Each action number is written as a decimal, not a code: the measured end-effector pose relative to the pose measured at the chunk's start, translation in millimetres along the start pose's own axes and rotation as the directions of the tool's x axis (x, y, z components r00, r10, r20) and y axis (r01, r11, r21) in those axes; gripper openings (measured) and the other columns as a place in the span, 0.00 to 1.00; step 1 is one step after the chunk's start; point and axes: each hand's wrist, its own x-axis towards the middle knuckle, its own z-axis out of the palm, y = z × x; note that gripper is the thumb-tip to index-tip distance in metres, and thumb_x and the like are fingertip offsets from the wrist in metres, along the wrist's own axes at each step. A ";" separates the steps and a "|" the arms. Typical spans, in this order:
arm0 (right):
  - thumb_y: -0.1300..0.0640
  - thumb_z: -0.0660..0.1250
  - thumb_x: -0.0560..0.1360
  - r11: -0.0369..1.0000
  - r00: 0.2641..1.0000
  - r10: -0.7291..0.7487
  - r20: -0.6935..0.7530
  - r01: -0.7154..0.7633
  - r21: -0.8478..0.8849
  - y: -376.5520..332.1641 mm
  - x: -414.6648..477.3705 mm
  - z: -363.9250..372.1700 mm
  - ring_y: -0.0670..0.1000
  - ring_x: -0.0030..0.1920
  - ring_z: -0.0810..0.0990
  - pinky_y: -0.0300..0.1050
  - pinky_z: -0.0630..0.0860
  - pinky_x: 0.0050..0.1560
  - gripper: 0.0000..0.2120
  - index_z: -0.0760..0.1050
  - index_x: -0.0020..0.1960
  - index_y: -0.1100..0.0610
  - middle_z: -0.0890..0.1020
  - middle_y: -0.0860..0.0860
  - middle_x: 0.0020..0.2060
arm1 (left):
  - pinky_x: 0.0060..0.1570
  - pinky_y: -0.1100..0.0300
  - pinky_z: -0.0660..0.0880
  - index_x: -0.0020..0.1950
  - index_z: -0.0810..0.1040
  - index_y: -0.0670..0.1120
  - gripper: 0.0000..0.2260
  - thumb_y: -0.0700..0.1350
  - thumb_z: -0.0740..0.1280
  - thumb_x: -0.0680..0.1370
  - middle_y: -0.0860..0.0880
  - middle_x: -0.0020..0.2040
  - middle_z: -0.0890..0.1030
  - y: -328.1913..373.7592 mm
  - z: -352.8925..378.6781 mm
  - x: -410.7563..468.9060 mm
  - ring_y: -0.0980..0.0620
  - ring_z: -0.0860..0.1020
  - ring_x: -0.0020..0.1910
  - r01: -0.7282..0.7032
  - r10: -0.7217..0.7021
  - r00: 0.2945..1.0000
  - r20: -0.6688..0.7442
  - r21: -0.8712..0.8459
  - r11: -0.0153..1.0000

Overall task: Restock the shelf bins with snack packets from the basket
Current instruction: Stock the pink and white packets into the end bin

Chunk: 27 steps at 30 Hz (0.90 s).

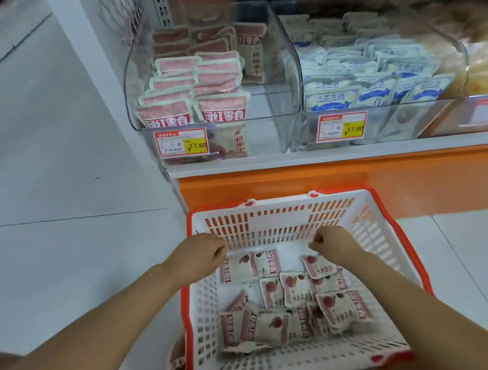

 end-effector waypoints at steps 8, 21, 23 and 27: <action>0.52 0.66 0.77 0.894 0.921 0.377 0.102 -0.390 0.220 75.8 11.8 65.8 0.56 0.56 0.77 0.43 0.73 0.53 0.25 0.66 0.69 0.64 0.76 0.59 0.61 | 0.26 0.69 0.53 0.30 0.64 0.51 0.15 0.47 0.61 0.77 0.55 0.27 0.68 -9.6 30.1 -1.9 0.55 0.66 0.26 0.012 0.002 0.995 -0.102 0.140 0.990; 0.39 0.67 0.73 0.886 0.901 0.421 0.107 -0.433 0.167 69.1 53.5 107.6 0.59 0.61 0.73 0.50 0.70 0.62 0.33 0.69 0.66 0.64 0.74 0.61 0.60 | 0.27 0.76 0.48 0.26 0.68 0.49 0.16 0.49 0.57 0.74 0.55 0.22 0.70 -15.0 38.0 6.6 0.58 0.67 0.20 0.009 0.024 0.983 -0.179 0.180 0.984; 0.39 0.67 0.73 0.862 0.893 0.441 0.091 -0.449 0.235 64.8 50.8 114.0 0.62 0.67 0.67 0.54 0.65 0.68 0.37 0.63 0.70 0.64 0.67 0.65 0.65 | 0.25 0.73 0.51 0.26 0.68 0.49 0.16 0.49 0.57 0.74 0.55 0.23 0.71 -16.4 40.6 6.6 0.57 0.68 0.20 0.002 0.034 0.980 -0.195 0.183 0.983; 0.36 0.64 0.73 0.689 0.811 0.571 0.127 -0.557 0.463 59.4 66.2 114.2 0.62 0.59 0.75 0.56 0.72 0.61 0.38 0.67 0.66 0.68 0.74 0.65 0.60 | 0.24 0.66 0.62 0.27 0.69 0.49 0.17 0.50 0.56 0.75 0.55 0.24 0.71 -18.7 44.7 5.7 0.57 0.68 0.21 0.002 0.034 0.975 -0.217 0.161 0.987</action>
